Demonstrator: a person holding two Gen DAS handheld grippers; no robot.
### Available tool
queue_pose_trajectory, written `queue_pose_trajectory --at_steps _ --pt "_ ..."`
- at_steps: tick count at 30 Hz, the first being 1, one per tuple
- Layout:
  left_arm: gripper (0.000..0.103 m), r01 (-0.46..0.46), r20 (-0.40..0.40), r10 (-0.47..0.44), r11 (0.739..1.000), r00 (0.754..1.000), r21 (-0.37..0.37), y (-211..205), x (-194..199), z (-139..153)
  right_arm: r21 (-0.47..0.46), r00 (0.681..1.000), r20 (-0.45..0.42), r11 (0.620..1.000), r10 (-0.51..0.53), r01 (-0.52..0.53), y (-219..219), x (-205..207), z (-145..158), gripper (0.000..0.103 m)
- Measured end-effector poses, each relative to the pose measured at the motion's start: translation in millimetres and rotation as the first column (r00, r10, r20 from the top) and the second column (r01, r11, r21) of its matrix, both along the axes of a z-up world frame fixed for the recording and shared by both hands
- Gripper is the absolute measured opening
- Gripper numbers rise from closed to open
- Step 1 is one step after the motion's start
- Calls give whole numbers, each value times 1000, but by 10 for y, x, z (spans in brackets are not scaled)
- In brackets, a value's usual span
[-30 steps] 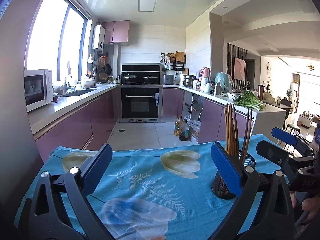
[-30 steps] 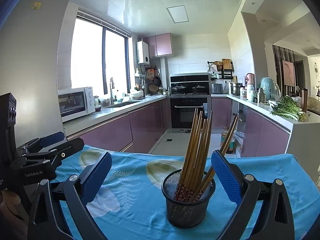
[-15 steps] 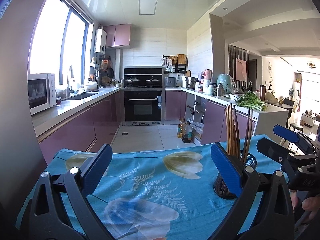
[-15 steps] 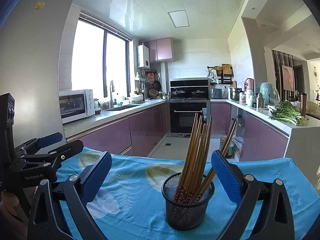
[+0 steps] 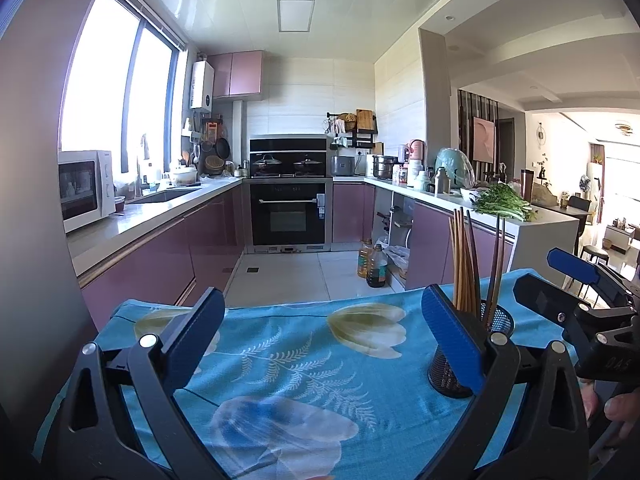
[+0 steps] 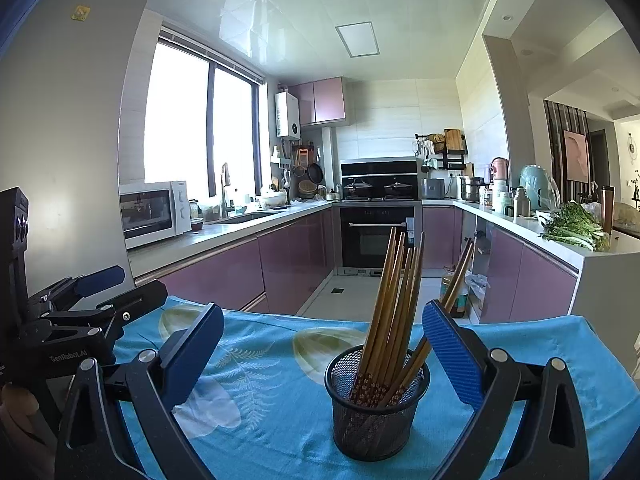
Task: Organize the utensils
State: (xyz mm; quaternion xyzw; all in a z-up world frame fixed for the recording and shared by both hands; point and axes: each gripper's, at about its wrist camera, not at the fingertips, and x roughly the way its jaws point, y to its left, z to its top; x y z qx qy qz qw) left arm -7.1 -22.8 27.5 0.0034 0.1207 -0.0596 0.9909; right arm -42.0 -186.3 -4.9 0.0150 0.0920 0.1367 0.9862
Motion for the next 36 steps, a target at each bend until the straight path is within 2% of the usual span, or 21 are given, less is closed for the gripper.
queue_pose_trajectory --at_steps 36 --pt "97 1 -11 -1 1000 1000 -7 8 17 -3 6 1000 -4 1000 1 -1 -14 -1 -5 96"
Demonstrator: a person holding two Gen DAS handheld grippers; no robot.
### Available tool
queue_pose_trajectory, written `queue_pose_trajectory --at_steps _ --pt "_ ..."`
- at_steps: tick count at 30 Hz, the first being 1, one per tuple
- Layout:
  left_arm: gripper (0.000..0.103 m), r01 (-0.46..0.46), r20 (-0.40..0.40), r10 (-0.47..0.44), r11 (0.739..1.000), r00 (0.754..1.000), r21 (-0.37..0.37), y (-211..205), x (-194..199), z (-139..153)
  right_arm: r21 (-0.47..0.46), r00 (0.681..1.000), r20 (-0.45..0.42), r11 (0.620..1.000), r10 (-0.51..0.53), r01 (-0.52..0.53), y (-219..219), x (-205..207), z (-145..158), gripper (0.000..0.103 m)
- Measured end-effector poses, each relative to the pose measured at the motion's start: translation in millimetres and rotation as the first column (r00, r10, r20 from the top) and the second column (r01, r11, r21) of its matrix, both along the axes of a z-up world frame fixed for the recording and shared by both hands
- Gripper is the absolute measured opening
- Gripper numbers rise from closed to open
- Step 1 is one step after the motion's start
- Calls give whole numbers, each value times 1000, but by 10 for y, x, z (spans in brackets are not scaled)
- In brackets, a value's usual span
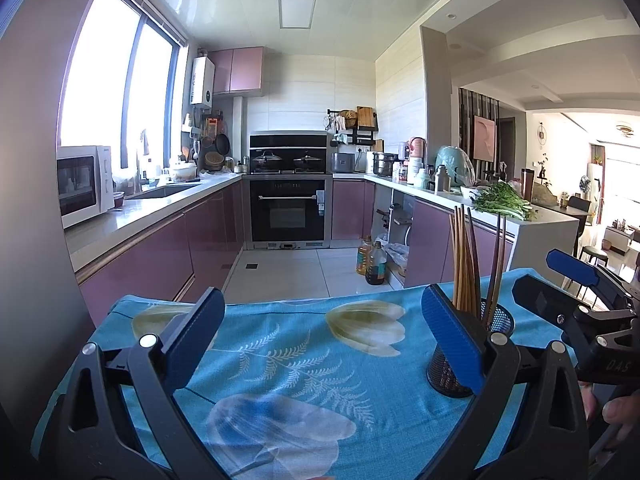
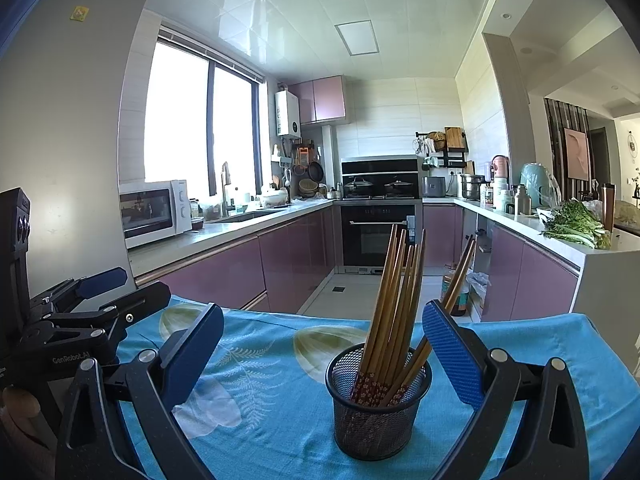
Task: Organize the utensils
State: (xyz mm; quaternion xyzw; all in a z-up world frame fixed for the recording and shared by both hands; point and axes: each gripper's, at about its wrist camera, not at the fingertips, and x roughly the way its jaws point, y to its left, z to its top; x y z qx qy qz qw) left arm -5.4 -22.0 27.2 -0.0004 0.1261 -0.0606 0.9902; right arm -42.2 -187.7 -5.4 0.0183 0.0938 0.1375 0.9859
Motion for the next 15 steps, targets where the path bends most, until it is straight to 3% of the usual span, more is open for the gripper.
queue_pose_trajectory --at_steps 15 --pt "97 -2 -3 2 1000 1000 -5 10 1 -9 -1 1000 -3 1000 2 -2 -4 1 -7 96"
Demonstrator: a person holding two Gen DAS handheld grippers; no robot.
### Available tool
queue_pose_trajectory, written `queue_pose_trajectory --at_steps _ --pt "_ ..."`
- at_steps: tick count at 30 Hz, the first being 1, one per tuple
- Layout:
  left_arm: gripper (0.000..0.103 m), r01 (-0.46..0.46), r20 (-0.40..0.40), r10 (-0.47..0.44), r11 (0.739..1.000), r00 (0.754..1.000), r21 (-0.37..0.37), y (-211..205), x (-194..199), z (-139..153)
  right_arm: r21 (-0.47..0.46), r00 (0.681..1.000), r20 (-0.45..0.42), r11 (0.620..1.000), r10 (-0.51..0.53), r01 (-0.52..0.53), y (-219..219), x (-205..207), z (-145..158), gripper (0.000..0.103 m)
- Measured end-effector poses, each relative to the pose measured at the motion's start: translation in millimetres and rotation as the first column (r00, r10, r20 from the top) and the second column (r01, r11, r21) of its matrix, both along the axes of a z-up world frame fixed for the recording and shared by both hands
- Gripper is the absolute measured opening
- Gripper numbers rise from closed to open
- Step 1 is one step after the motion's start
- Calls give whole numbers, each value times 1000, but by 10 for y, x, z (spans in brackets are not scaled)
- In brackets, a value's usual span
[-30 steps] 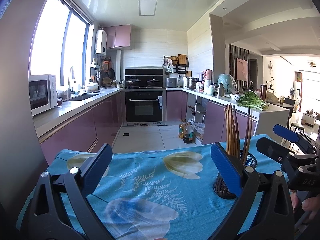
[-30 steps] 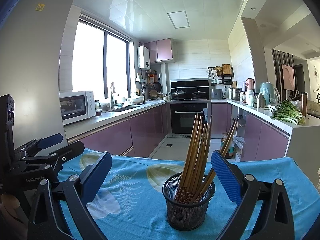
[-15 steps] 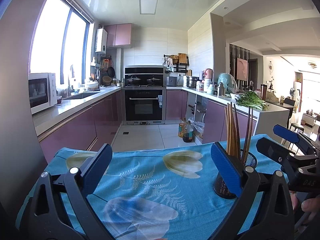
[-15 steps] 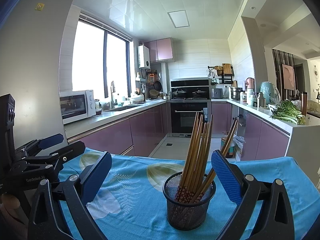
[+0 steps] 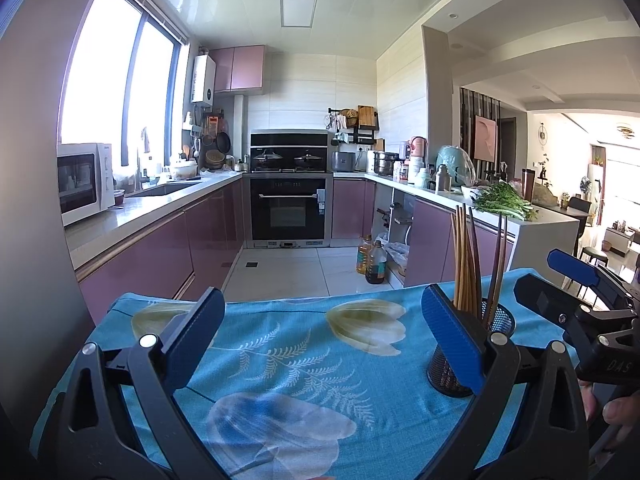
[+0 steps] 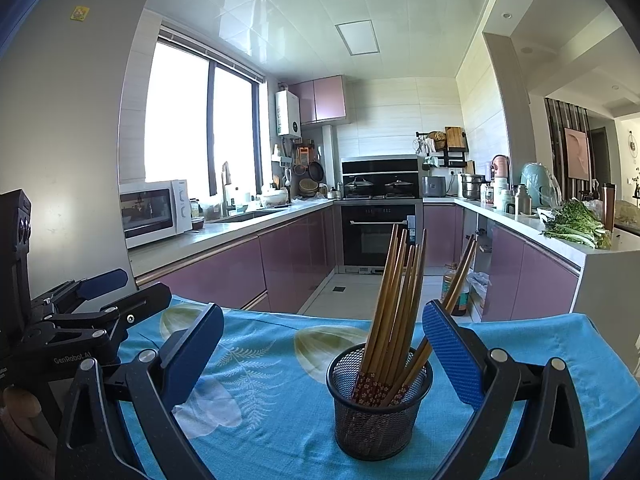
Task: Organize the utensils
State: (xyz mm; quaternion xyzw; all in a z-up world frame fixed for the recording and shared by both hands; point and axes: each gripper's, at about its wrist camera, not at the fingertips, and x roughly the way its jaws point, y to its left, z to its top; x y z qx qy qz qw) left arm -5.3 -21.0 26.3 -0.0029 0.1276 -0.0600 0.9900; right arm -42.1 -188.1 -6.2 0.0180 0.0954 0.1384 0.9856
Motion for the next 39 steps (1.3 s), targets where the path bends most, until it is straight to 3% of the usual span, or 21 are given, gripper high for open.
queue_pose_trajectory --at_steps 39 --pt "97 -3 -13 3 1000 1000 -3 -13 -18 -26 7 1000 -7 1000 -4 4 -3 18 0 96"
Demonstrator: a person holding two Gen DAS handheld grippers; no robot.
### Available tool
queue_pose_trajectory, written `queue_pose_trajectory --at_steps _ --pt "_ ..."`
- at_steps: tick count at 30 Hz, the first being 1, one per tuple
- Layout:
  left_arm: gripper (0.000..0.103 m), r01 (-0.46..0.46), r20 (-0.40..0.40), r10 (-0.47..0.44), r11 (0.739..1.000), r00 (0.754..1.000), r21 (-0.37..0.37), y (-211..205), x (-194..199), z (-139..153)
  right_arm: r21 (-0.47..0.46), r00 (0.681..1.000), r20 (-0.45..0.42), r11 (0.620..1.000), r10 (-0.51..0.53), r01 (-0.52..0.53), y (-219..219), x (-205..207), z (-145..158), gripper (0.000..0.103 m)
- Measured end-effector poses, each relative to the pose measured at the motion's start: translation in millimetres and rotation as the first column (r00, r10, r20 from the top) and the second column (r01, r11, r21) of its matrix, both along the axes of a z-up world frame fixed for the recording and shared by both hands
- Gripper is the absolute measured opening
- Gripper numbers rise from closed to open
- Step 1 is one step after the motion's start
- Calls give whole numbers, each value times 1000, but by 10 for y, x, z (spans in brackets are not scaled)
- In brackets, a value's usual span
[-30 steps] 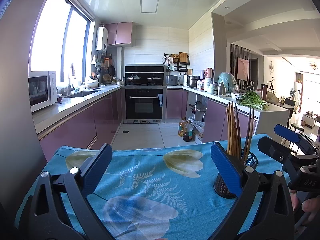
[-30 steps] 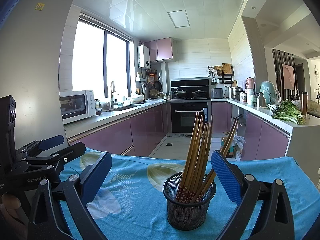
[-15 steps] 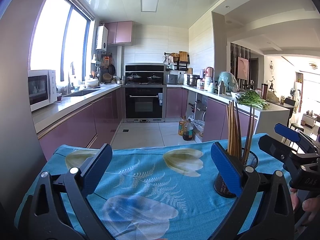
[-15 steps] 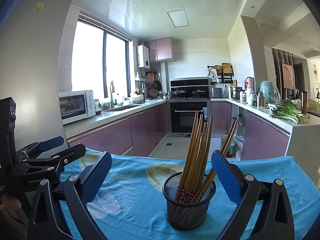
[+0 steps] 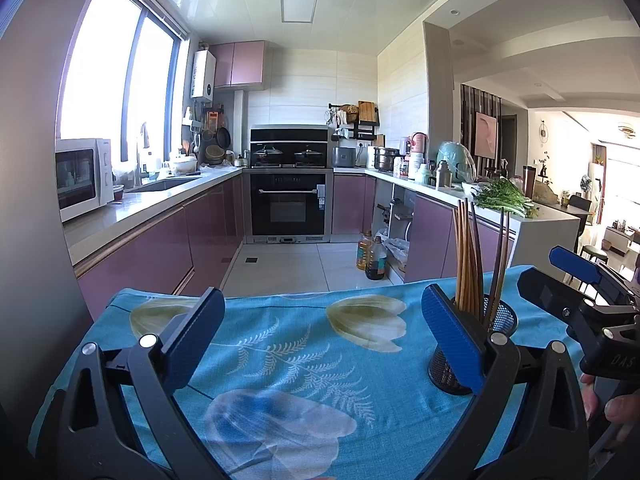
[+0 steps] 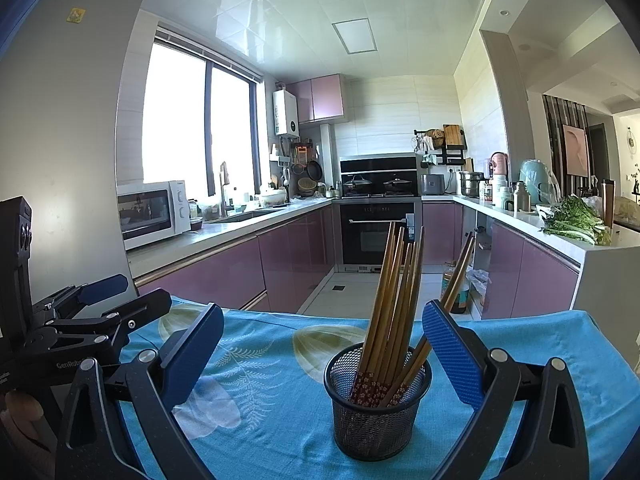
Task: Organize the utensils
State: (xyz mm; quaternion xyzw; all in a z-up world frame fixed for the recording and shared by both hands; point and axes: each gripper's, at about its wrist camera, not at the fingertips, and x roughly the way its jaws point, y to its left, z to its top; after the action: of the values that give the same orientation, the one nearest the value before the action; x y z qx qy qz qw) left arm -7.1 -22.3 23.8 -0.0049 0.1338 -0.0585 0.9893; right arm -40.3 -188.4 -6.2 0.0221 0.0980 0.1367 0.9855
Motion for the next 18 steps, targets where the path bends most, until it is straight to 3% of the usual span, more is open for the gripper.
queue_pose_trajectory --at_steps 18 --pt "97 -7 7 7 1000 1000 5 -30 -1 -28 2 1000 -2 1000 5 -5 3 15 11 96"
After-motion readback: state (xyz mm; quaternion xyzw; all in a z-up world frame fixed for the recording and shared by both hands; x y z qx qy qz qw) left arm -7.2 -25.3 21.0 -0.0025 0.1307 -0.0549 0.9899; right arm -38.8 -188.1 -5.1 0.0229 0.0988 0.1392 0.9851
